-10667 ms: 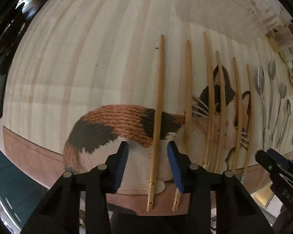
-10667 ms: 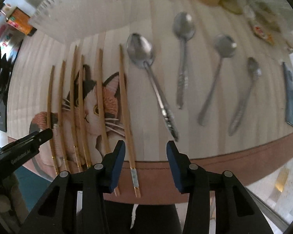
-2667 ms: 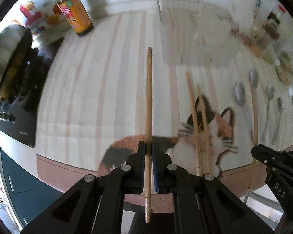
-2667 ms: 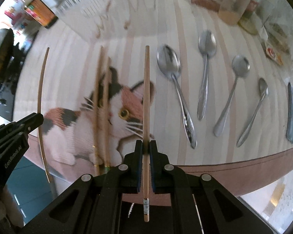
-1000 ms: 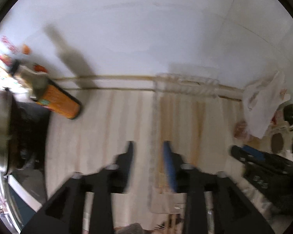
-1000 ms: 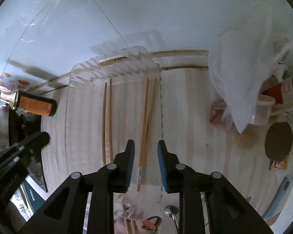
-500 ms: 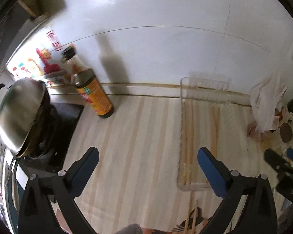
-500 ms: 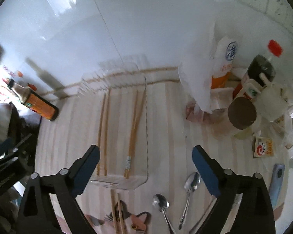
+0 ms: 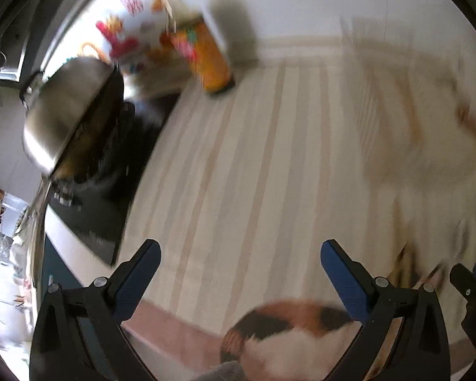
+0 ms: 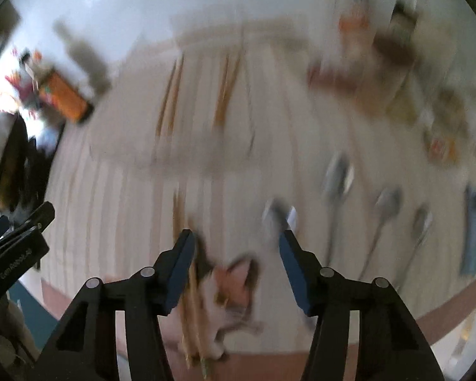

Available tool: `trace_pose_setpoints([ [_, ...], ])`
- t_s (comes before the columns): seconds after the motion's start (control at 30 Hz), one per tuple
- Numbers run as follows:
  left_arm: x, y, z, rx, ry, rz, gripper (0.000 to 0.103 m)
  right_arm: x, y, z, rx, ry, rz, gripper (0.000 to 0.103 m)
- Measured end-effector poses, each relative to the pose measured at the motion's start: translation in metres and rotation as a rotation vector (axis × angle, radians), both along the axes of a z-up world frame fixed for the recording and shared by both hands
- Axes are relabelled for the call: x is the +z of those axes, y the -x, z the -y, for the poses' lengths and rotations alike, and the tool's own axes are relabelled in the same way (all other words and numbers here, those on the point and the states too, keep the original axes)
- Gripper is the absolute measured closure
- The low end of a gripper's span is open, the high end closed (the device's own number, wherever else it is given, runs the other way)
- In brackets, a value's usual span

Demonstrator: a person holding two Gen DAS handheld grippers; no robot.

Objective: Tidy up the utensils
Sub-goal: 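Move both open tools back toward the remaining chopsticks, then close the left tool on a chopstick while the right tool grasps another chopstick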

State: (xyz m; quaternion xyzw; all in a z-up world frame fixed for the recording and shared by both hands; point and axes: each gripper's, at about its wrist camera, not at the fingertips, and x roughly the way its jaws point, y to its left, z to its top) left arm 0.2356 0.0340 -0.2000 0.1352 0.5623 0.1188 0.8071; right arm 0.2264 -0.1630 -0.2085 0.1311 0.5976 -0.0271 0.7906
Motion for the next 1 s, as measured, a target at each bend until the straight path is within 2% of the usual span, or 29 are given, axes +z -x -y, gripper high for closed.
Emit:
trace_pose_setpoints([
  [0.17,-0.043,0.022,-0.017,0.025,-0.026,-0.122,0.0,-0.045,0.02,-0.039,0.076,-0.022,-0.104,0.064],
  [0.23,-0.049,0.029,-0.018,0.026,-0.022,-0.144,0.0,-0.062,0.024,-0.052,0.11,-0.01,-0.147,0.079],
  [0.27,-0.052,0.032,-0.018,0.024,-0.016,-0.153,0.0,-0.07,0.026,-0.054,0.115,-0.014,-0.168,0.08],
  [0.33,-0.054,0.036,-0.015,0.012,0.002,-0.164,0.0,-0.07,0.03,-0.058,0.133,0.013,-0.147,0.09],
  [0.4,-0.053,0.037,-0.005,-0.014,0.033,-0.175,0.0,-0.076,0.033,-0.057,0.143,0.001,-0.153,0.095],
  [0.5,-0.052,0.039,0.014,-0.051,0.085,-0.182,0.0,-0.079,0.04,-0.043,0.111,0.044,-0.173,0.096],
  [0.6,-0.055,0.038,0.038,-0.097,0.193,-0.238,0.003,-0.082,0.048,-0.014,0.051,0.033,-0.198,0.097],
  [0.7,-0.066,0.039,0.059,-0.135,0.284,-0.316,0.017,-0.086,0.055,0.009,0.011,0.029,-0.216,0.096],
  [0.8,-0.075,0.04,0.076,-0.165,0.321,-0.358,0.025,-0.09,0.061,0.025,-0.019,0.023,-0.227,0.096],
  [0.87,-0.08,0.041,0.086,-0.183,0.324,-0.37,0.038,-0.092,0.064,0.031,-0.04,0.014,-0.233,0.096],
  [0.9,-0.082,0.041,0.09,-0.192,0.315,-0.372,0.054,-0.094,0.067,0.035,-0.054,0.008,-0.235,0.096],
  [0.97,-0.082,0.043,0.097,-0.218,0.306,-0.359,0.069,-0.096,0.065,0.043,-0.068,-0.001,-0.237,0.096],
  [1.0,-0.081,0.044,0.099,-0.23,0.301,-0.357,0.084,-0.096,0.067,0.046,-0.07,-0.002,-0.238,0.096],
])
